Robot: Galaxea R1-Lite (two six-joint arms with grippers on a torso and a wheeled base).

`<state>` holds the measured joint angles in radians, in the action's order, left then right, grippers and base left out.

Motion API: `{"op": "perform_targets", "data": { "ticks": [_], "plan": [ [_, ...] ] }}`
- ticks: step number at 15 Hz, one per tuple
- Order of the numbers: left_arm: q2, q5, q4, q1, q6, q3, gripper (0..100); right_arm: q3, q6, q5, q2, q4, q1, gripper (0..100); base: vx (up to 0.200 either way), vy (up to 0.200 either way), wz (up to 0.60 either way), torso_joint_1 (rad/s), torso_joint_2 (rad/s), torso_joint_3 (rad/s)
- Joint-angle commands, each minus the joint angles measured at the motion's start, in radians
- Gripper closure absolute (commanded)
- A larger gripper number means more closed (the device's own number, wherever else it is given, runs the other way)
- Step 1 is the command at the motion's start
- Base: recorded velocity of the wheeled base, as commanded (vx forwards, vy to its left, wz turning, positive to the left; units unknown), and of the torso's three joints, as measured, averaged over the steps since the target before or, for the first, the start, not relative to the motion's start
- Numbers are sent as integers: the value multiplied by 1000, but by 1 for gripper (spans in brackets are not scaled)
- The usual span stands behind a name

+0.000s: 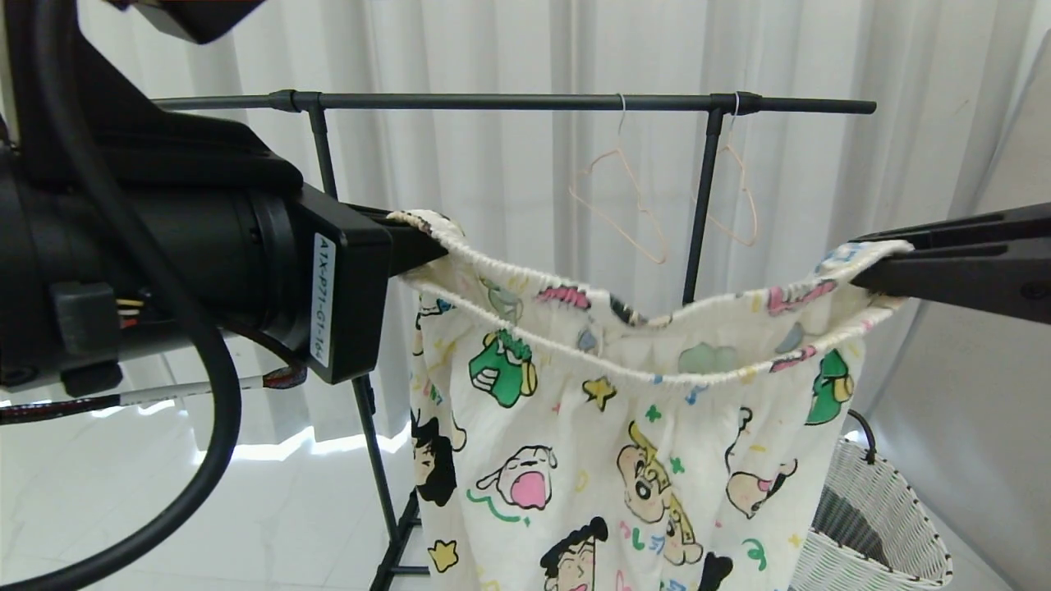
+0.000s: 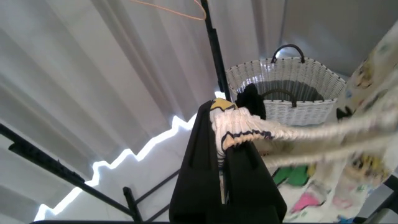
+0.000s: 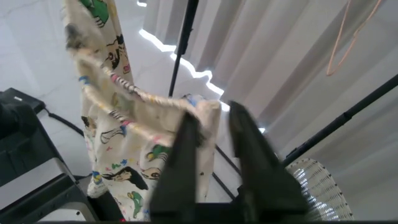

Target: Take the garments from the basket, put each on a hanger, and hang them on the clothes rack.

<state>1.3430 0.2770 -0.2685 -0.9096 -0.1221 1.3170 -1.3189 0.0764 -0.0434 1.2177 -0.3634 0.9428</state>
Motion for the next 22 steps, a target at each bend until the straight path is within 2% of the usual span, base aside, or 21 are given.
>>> {"op": "perform_targets", "data": {
  "ticks": [1,6,7,10,12,13,15,17,20,21,22],
  "plan": [
    [1,1,0,5,-1,-1,100,15,0,-1,-4,1,1,0,0,0,0,0,0,0],
    [-8,36,0,55,-1,-27,100,79,20,-6,-67,-2,-16,0,0,0,0,0,0,0],
    [-33,47,0,81,-2,-59,100,89,20,-47,-70,-22,-75,0,0,0,0,0,0,0],
    [-134,50,-1,207,-8,-173,100,90,22,-274,-52,-126,-318,0,0,0,0,0,0,0],
    [-206,50,-5,322,-51,-249,100,135,39,-325,-49,-141,-464,0,0,0,0,0,0,0],
    [-235,48,-5,390,-85,-286,100,167,79,-337,-53,-141,-529,0,0,0,0,0,0,0],
    [-278,47,-5,508,-100,-328,100,236,177,-343,-90,-121,-624,0,0,0,0,0,0,0],
    [-301,45,-5,581,-100,-343,100,311,189,-342,-125,-88,-664,0,0,0,0,0,0,0],
    [-327,45,-5,618,-100,-386,100,488,186,-340,-175,87,-674,0,0,0,0,0,0,0],
    [-341,45,-5,624,-99,-403,100,530,183,-334,-185,158,-676,0,0,0,0,0,0,0],
    [-360,47,-5,624,-97,-432,100,549,169,-326,-187,179,-682,0,0,0,0,0,0,0]
  ]
}}
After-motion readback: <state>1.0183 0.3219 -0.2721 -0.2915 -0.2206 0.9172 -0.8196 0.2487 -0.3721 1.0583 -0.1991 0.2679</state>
